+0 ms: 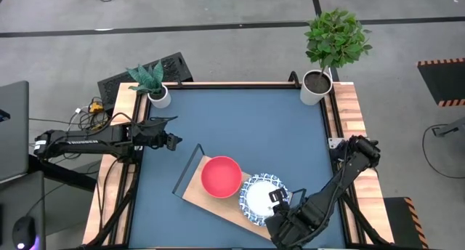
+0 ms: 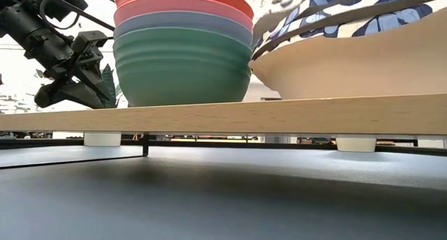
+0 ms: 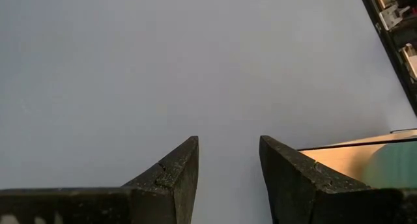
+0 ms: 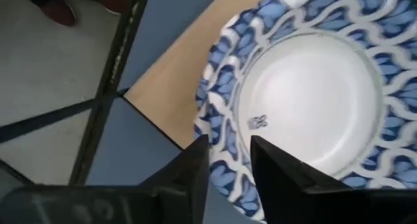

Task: Place and stack bowls onto a shelf
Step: Stack the white bowl on top of the other white bowls on the shelf, then return to Home Position

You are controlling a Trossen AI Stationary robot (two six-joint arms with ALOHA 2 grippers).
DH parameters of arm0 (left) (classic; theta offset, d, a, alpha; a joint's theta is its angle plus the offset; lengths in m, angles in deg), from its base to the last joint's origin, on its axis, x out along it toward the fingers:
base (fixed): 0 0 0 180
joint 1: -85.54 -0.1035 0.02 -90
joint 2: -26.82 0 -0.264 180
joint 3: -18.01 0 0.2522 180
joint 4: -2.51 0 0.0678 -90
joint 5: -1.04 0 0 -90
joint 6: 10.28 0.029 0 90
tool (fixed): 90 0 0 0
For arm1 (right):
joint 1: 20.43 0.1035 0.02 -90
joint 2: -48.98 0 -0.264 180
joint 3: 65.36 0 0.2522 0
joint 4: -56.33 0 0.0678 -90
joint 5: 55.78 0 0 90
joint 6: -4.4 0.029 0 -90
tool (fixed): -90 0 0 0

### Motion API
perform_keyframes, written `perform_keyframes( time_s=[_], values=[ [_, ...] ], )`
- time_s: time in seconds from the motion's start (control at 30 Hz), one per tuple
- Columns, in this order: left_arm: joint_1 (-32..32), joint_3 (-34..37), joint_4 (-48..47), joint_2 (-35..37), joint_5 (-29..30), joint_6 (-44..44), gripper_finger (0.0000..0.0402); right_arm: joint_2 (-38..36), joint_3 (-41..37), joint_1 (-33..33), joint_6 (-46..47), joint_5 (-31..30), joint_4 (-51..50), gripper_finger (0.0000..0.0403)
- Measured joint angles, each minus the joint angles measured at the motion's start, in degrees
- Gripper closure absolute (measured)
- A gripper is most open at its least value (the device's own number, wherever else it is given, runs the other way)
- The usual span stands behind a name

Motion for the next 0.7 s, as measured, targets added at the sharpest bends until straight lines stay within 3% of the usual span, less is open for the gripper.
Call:
perform_keyframes(
  time_s=[0.2,0.37,0.5,0.7],
  values=[
    [-0.01,0.00,0.24,0.01,-1.54,-1.34,0.0255,0.00,5.60,-0.06,-1.57,-0.25,-3.96,0.0235],
    [-0.02,0.00,1.39,0.14,-2.89,-6.74,0.0255,-0.22,14.38,-0.92,-4.39,-2.93,-9.67,0.0235],
    [-0.01,0.01,8.97,0.99,-6.13,-6.89,0.0255,-2.15,21.00,-2.39,-5.94,-7.47,-12.18,0.0244],
    [-0.02,0.00,28.28,3.35,-12.10,-2.58,0.0255,-8.65,27.43,-5.25,-5.97,-13.87,-12.14,0.0256]
  ],
)
